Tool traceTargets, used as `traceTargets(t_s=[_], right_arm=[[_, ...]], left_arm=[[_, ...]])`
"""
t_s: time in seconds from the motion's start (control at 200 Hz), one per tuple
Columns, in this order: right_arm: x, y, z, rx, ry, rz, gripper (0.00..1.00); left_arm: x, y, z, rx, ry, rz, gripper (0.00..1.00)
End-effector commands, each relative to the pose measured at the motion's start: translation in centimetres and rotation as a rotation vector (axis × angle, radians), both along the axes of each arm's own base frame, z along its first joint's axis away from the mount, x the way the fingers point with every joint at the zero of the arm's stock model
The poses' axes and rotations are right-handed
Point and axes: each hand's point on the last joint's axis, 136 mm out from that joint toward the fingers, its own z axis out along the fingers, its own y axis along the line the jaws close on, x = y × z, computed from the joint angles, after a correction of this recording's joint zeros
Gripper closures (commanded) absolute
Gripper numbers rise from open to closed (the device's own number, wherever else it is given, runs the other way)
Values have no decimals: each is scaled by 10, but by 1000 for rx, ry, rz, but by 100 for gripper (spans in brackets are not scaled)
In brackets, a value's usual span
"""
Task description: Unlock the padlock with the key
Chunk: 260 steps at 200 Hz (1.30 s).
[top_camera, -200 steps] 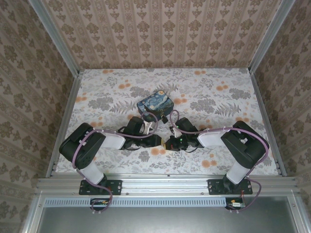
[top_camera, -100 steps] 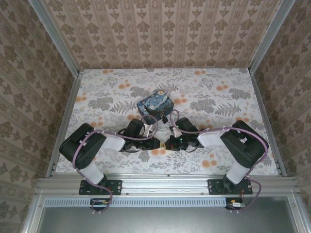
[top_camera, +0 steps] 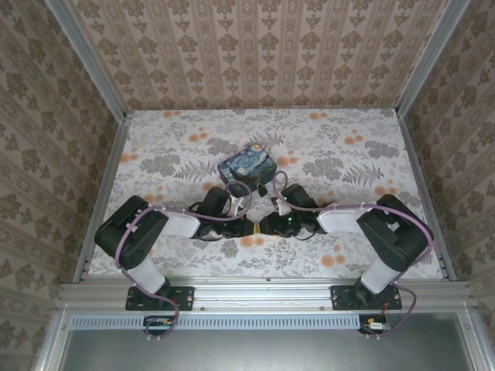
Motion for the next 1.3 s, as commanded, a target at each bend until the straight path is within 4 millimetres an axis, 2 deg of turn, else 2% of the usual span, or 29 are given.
traceTargets(t_s=[0.0,0.08,0.155,0.17,0.29,0.51,0.665,0.78,0.885,0.965,1.1,1.295], right_arm=[[9,-43,10,-118,-53,-57,50],[21,-52,39,-95,-114,-67,47],[28,-47,57,-75,-154,-33,46],[29,-44,70,-49,-186,-23,46],[31,-22,107,91,-278,74,47],[21,-4,148,246,-395,208,50],[17,-9,148,250,-367,181,52],[23,-17,142,259,-243,65,53],[21,-12,143,322,-171,9,53],[13,-4,151,364,-213,49,53],[7,-8,152,321,-321,107,55],[2,-3,166,368,-401,185,57]], left_arm=[[1,9,28,64,-78,-54,100],[-1,9,54,91,-124,-114,100],[-4,3,82,33,-156,-150,100],[-3,3,86,26,-163,-152,100],[-4,7,104,33,-179,-179,100],[-6,3,144,-33,-244,-210,100],[-3,2,156,-53,-280,-211,100],[2,3,157,-52,-308,-202,100],[7,-1,160,-80,-306,-196,100],[8,-4,164,-114,-306,-196,100],[5,-8,173,-163,-306,-218,100],[-4,-7,175,-172,-306,-254,100]])
